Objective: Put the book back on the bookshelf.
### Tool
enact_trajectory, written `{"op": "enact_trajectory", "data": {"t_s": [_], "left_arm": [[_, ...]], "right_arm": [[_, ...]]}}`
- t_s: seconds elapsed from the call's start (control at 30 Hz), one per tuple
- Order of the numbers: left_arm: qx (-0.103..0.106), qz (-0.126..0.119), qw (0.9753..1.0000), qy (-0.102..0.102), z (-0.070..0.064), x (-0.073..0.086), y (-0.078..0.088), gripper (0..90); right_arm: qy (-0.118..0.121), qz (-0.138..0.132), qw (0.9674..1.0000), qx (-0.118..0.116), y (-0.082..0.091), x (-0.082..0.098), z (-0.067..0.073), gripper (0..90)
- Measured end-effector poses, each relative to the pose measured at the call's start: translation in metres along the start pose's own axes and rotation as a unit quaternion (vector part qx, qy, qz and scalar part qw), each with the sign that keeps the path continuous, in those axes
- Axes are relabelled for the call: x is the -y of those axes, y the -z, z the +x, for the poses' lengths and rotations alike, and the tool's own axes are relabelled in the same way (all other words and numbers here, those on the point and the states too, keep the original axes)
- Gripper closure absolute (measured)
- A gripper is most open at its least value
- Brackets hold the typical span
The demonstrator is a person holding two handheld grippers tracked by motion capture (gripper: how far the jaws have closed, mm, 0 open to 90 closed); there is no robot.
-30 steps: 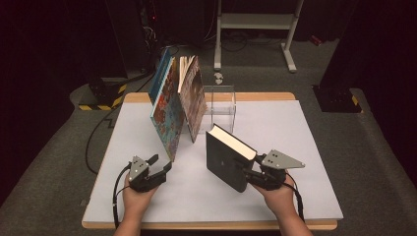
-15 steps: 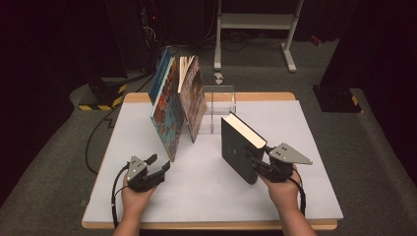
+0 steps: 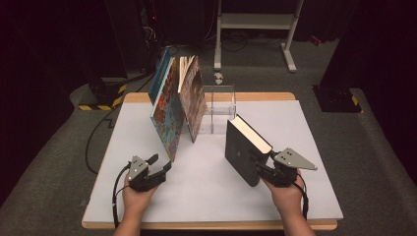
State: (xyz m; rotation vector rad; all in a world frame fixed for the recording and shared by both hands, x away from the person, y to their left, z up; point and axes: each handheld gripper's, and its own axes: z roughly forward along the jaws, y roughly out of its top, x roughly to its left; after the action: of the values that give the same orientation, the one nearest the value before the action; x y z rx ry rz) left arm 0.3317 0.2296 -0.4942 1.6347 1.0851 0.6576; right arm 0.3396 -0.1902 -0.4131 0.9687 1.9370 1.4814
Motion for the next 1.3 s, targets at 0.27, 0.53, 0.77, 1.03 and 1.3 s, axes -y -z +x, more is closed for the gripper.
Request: {"op": "enact_trajectory", "data": {"t_s": [0.27, 0.53, 0.77, 1.03, 1.3], "left_arm": [[0.000, -0.001, 1.0000, 0.003, 0.001, 0.000, 0.001, 37.8], [0.001, -0.002, 1.0000, 0.004, 0.001, 0.000, 0.001, 37.8], [0.003, -0.001, 1.0000, 0.004, 0.001, 0.001, 0.001, 37.9], [0.008, -0.003, 0.9999, 0.009, 0.002, 0.000, 0.000, 38.0], [0.018, -0.005, 0.9998, 0.011, 0.004, 0.001, 0.000, 38.2]], "right_arm": [[-0.008, -0.003, 0.9999, -0.007, 0.000, 0.000, -0.001, 46.4], [-0.014, -0.007, 0.9998, -0.012, -0.002, -0.016, -0.001, 42.8], [0.001, 0.009, 0.9999, -0.005, -0.005, -0.024, 0.001, 52.5], [0.017, 0.020, 0.9996, 0.011, -0.013, -0.036, 0.009, 53.9], [0.015, 0.022, 0.9988, 0.041, -0.042, -0.058, 0.014, 53.8]]}}
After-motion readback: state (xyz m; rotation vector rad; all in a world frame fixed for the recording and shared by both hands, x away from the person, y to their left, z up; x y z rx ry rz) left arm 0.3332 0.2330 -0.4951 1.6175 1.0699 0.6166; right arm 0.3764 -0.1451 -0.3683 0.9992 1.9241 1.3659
